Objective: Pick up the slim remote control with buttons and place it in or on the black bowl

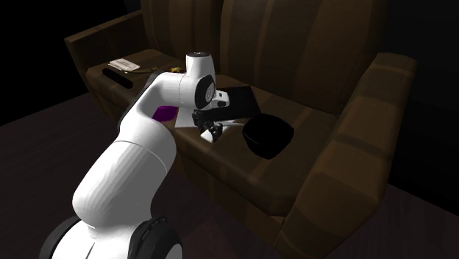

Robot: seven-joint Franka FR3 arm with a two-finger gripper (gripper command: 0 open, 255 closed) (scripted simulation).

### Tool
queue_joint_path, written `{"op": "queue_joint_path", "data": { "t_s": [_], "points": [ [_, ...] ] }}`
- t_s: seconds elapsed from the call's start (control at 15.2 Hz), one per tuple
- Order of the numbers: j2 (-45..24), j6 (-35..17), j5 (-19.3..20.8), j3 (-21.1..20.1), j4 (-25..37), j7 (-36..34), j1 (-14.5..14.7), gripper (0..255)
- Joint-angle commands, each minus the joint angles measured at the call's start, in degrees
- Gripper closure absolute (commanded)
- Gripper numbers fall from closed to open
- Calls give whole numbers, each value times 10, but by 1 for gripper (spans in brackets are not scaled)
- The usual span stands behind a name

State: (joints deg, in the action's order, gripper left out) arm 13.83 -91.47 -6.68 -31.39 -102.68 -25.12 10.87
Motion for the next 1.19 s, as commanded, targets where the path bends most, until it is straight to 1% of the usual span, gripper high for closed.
{"op": "queue_joint_path", "data": {
  "t_s": [0.0, 0.53, 1.12],
  "points": [
    [-1, 0, 1, 0, -1, 0, 0, 255],
    [-1, 0, 0, 0, -2, 0, 0, 255],
    [-26, 72, 13, -4, 93, -10, -3, 255]
  ]
}}
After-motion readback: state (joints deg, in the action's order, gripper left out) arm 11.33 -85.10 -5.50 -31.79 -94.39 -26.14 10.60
